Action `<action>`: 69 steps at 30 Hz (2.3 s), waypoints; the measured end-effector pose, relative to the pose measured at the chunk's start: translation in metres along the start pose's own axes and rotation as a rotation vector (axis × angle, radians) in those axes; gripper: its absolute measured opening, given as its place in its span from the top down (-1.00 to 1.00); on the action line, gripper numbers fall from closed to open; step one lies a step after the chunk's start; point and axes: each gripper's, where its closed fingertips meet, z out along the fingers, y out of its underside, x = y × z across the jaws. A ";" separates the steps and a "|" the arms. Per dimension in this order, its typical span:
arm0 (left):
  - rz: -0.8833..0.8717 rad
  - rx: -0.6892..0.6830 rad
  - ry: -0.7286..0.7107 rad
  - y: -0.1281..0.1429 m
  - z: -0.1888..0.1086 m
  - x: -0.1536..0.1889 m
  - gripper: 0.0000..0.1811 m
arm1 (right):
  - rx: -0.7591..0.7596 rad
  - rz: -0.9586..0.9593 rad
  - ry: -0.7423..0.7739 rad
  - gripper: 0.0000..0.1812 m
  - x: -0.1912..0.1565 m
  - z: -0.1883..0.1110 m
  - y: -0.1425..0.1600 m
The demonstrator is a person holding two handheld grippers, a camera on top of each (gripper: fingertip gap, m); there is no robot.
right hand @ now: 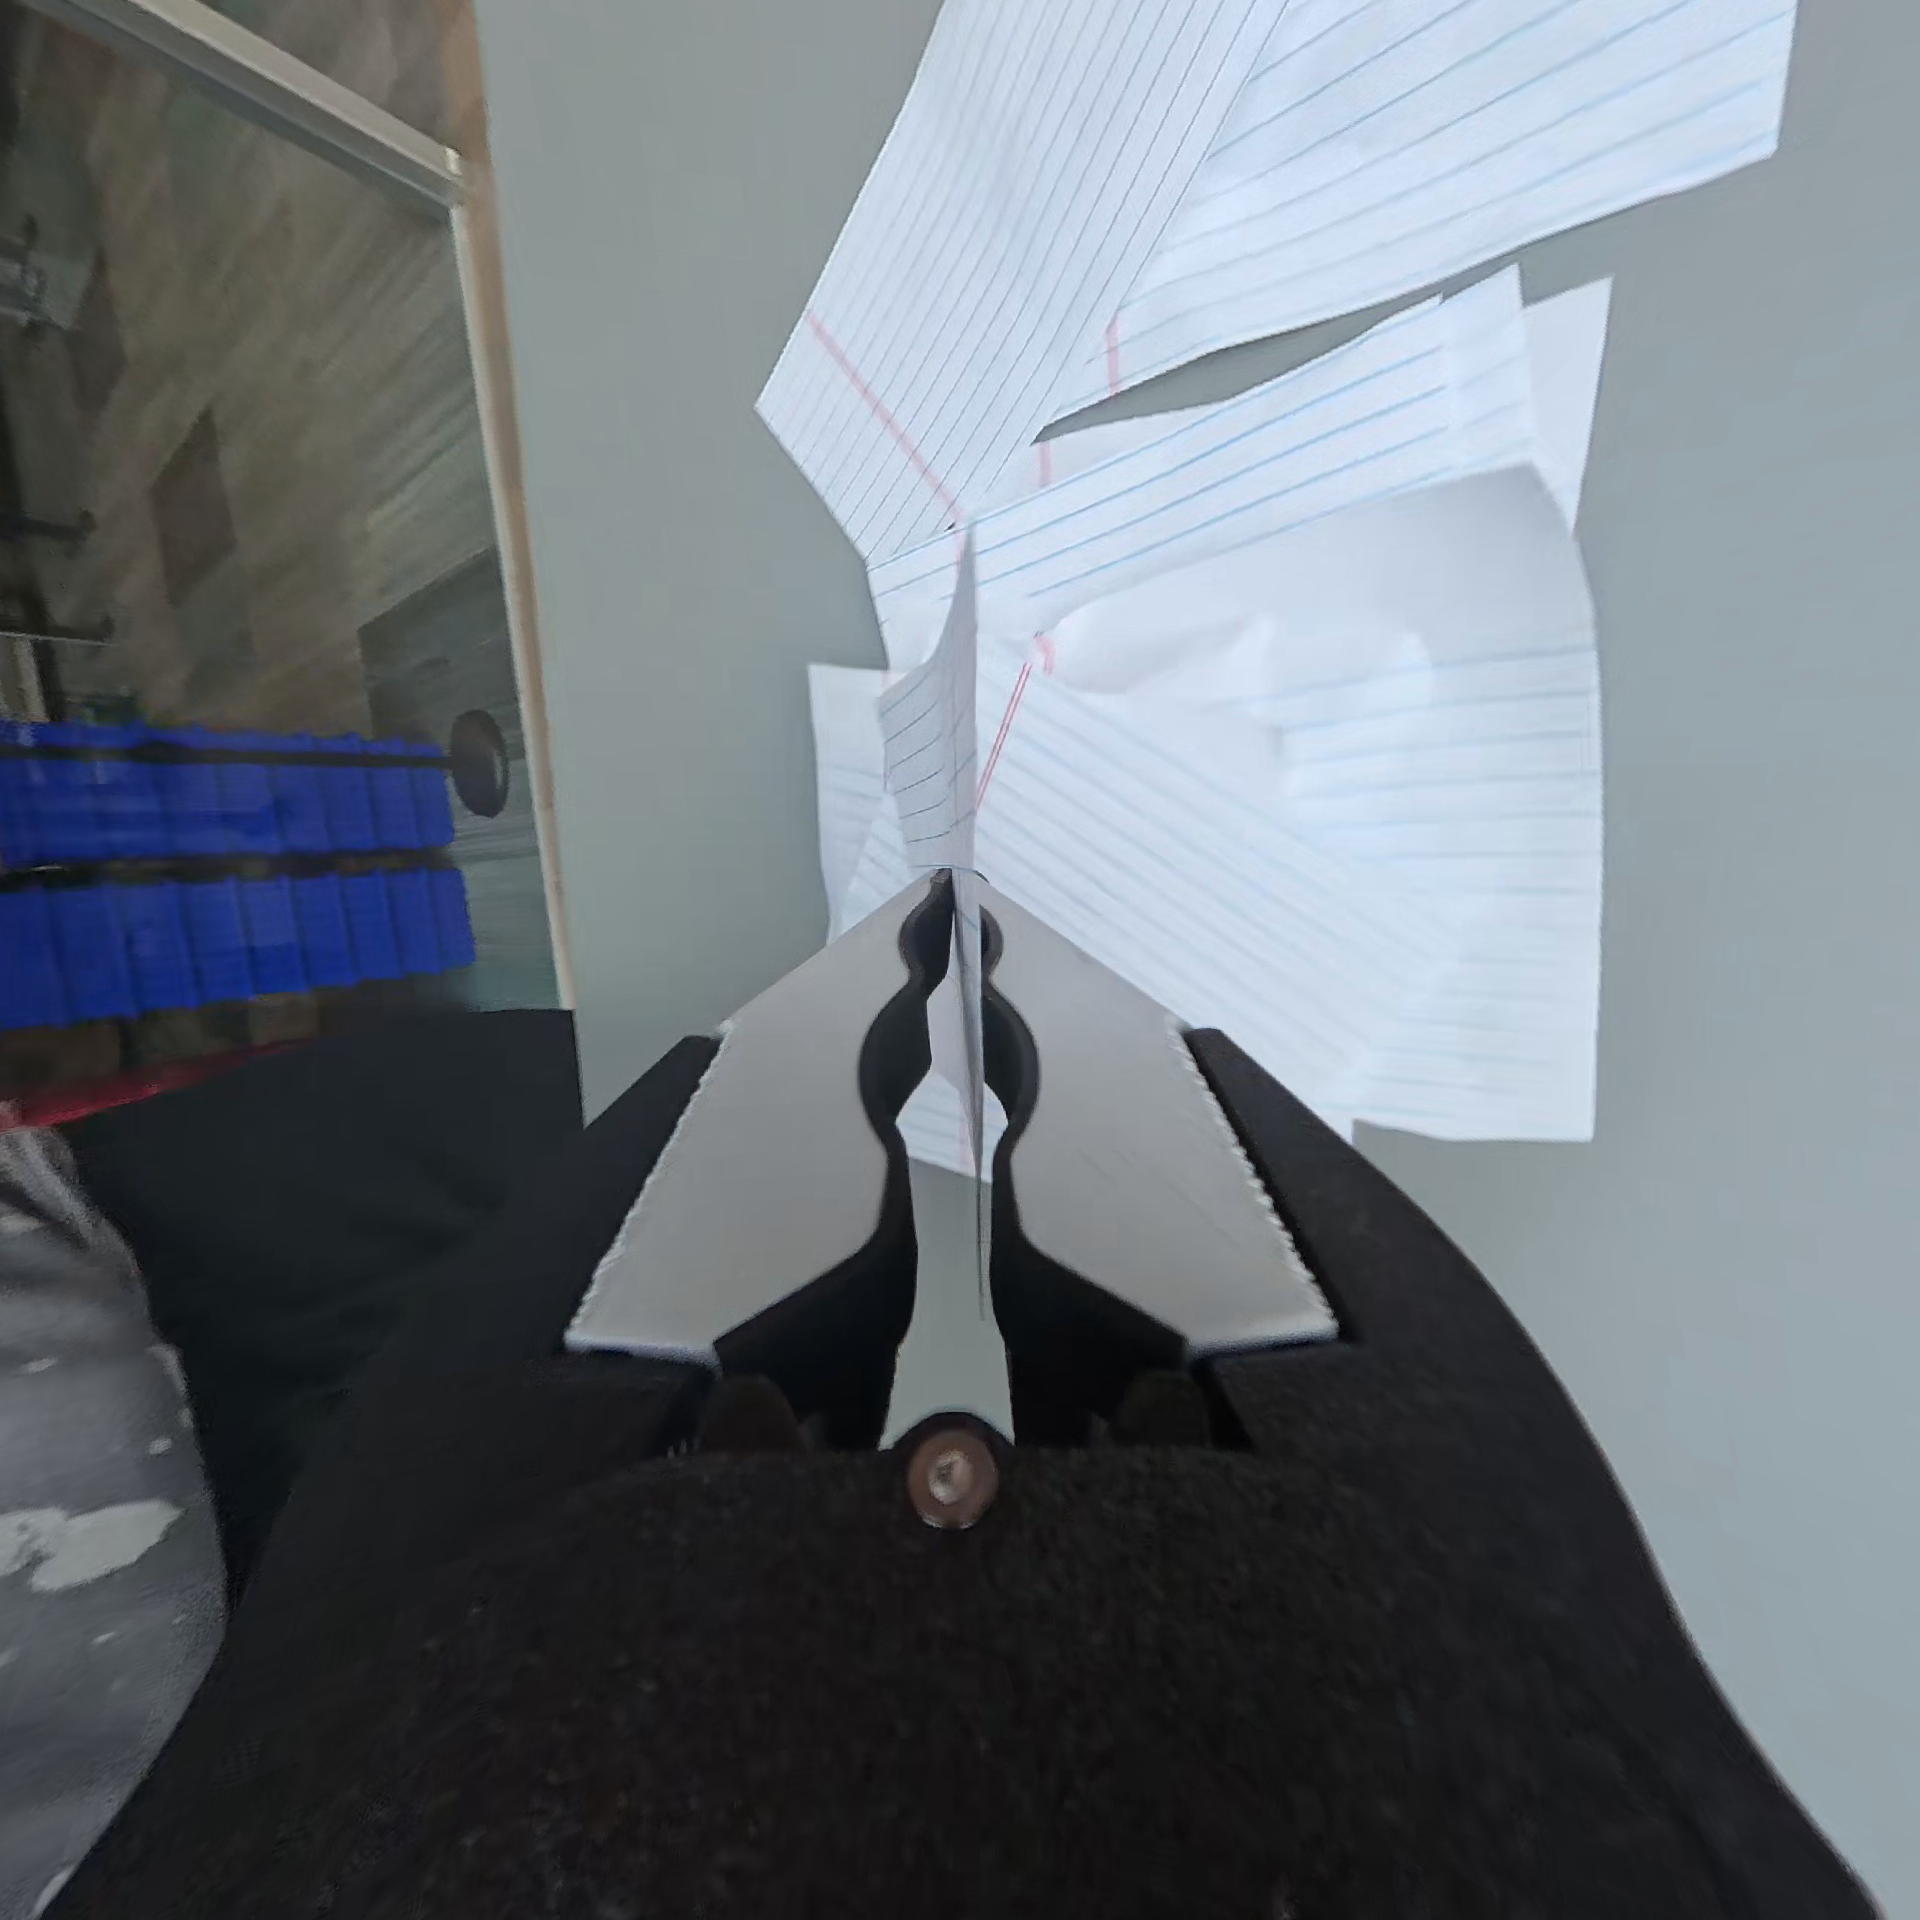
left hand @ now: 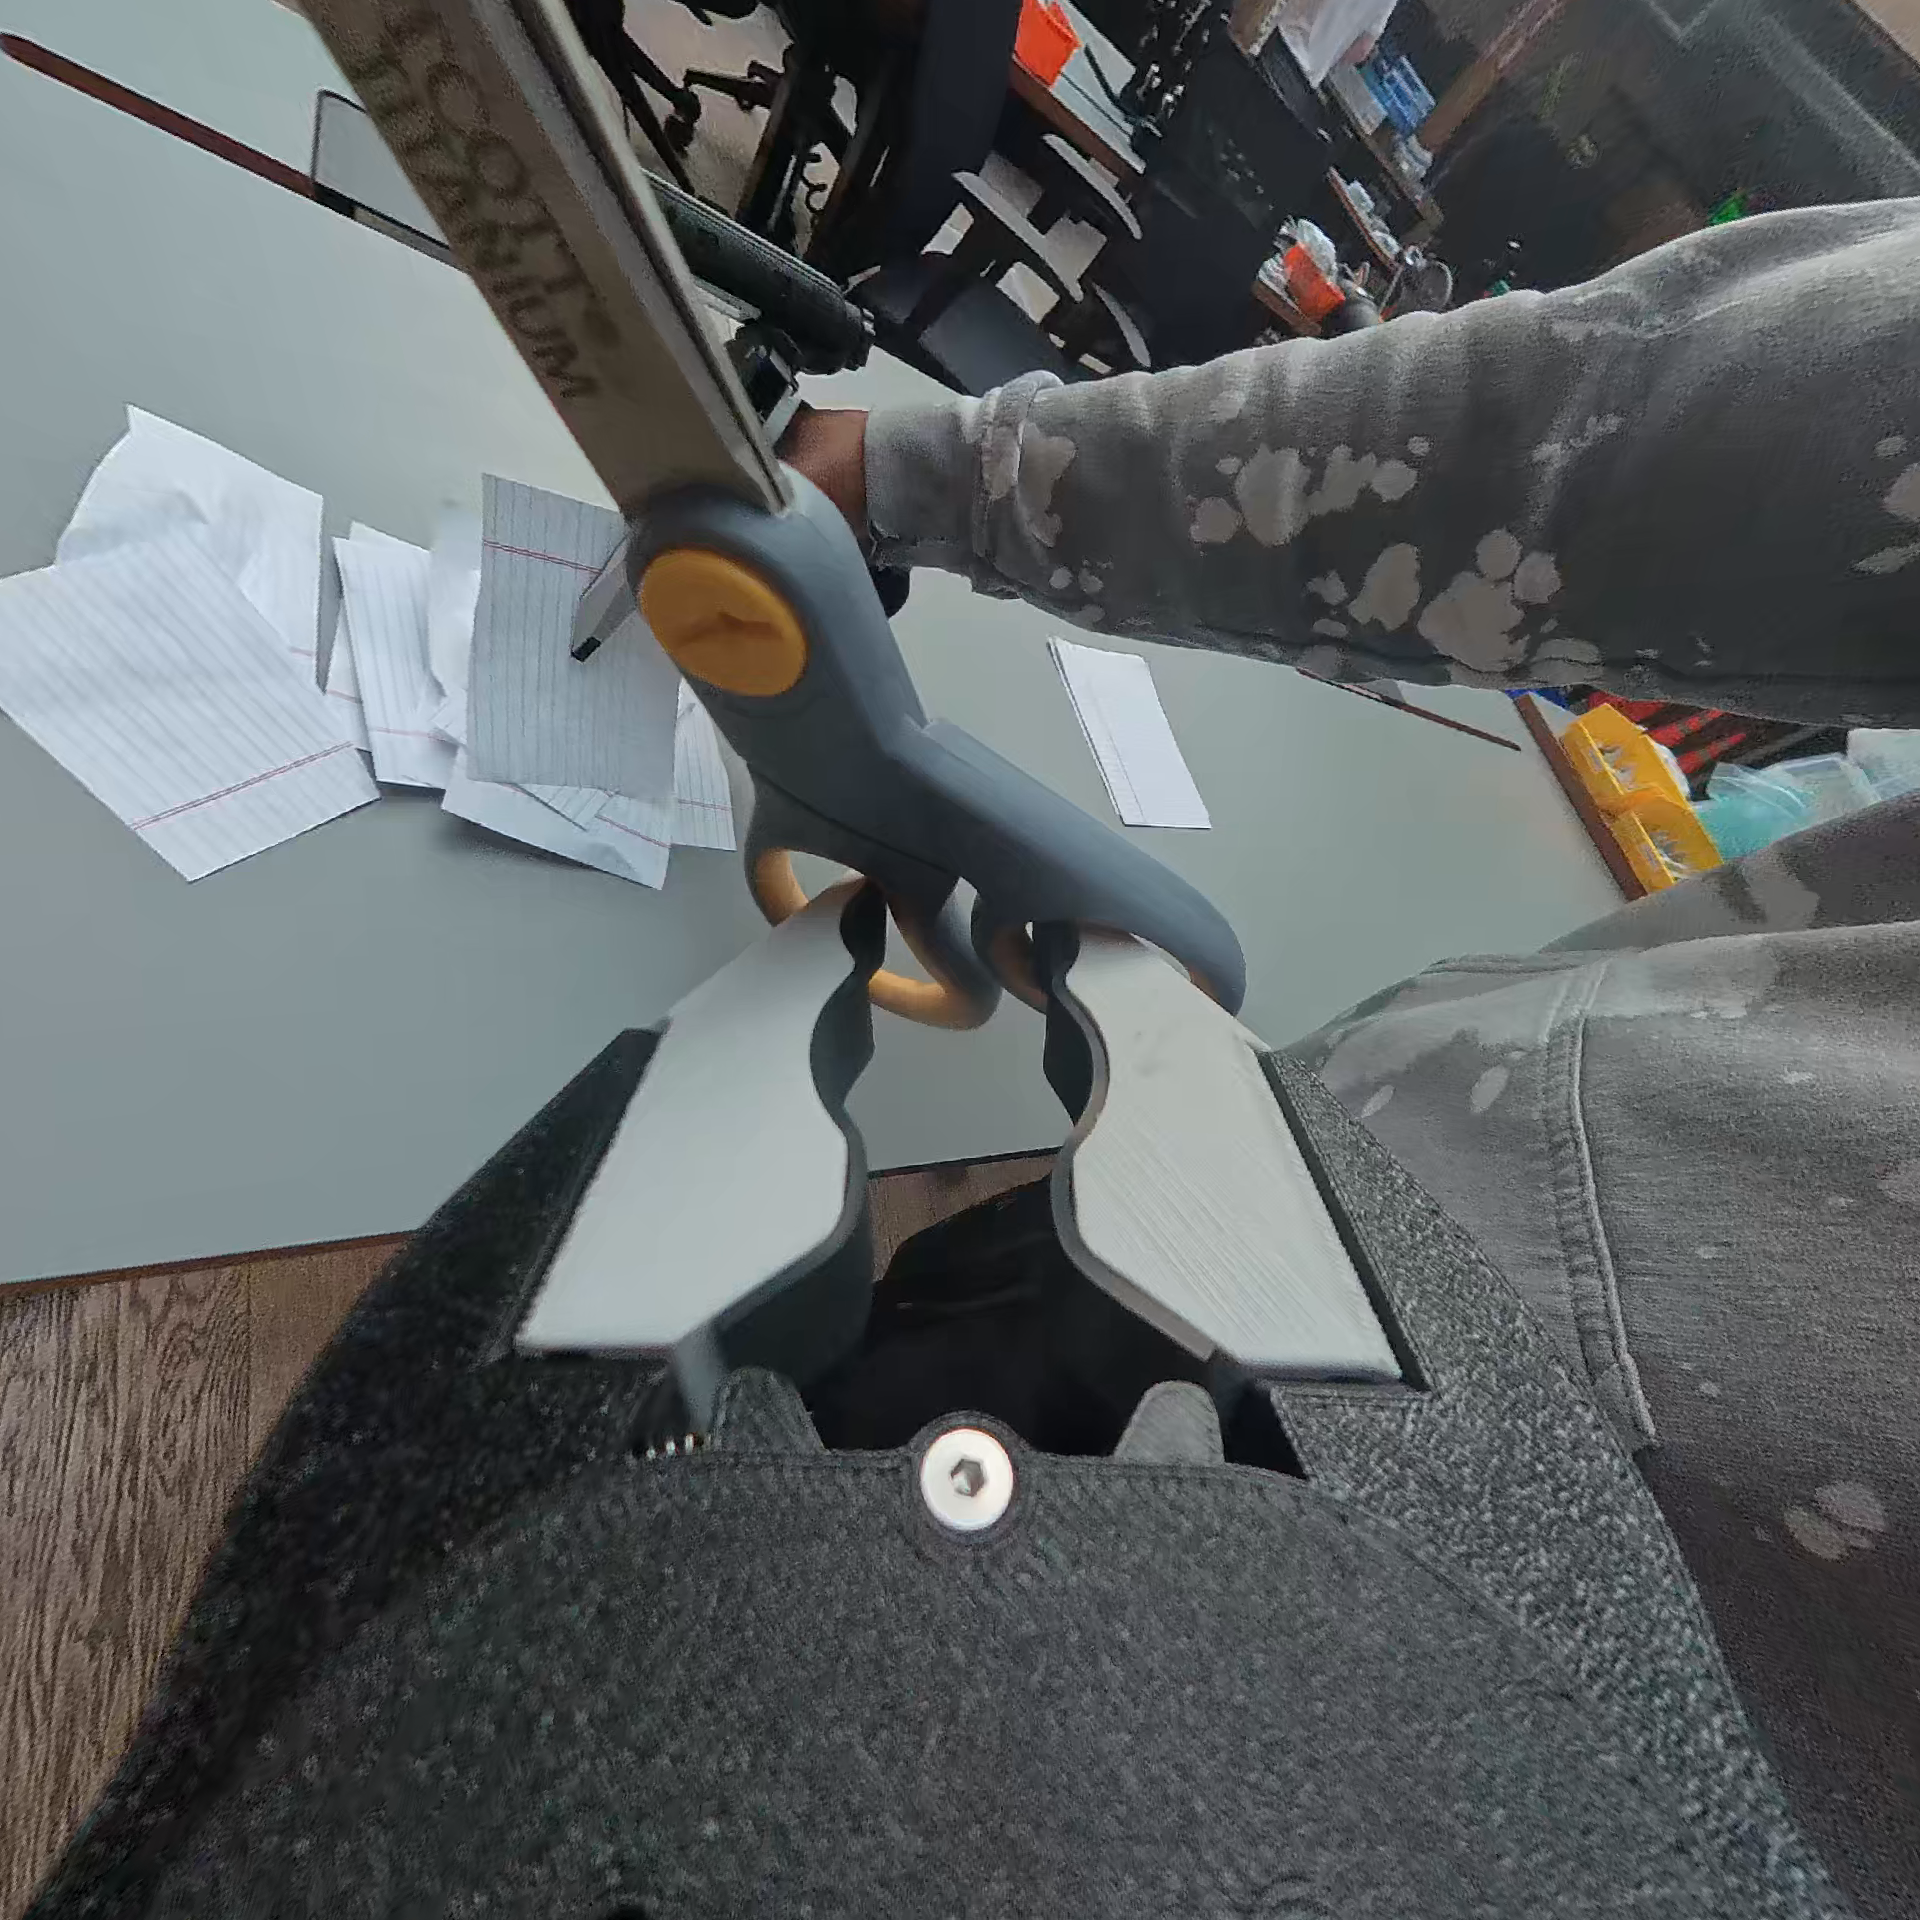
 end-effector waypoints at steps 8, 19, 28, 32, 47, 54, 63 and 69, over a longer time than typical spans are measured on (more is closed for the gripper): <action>-0.051 0.095 -0.098 -0.002 -0.024 -0.015 0.70 | 0.019 -0.203 0.355 0.35 0.036 0.008 -0.029; 0.018 0.135 -0.102 -0.025 -0.021 0.007 0.70 | 0.384 -0.288 0.498 0.11 -0.010 -0.110 -0.016; -0.002 0.204 -0.155 -0.027 -0.046 -0.001 0.69 | 0.540 -0.190 0.364 0.18 -0.108 -0.100 0.066; 0.008 0.219 -0.199 -0.027 -0.080 -0.026 0.69 | 0.572 -0.104 0.328 0.19 -0.145 -0.055 0.069; 0.054 0.242 -0.367 -0.041 -0.352 -0.248 0.69 | 0.758 -0.195 0.308 0.23 -0.273 0.104 -0.275; 0.011 0.211 -0.468 -0.052 -0.448 -0.344 0.70 | 0.762 -0.237 0.362 0.17 -0.274 0.156 -0.415; -0.012 0.203 -0.461 -0.165 -0.442 -0.528 0.69 | 0.753 -0.143 0.423 0.21 -0.119 0.246 -0.591; -0.031 0.177 -0.404 -0.309 -0.417 -0.694 0.69 | 0.730 0.002 0.447 0.17 -0.008 0.307 -0.720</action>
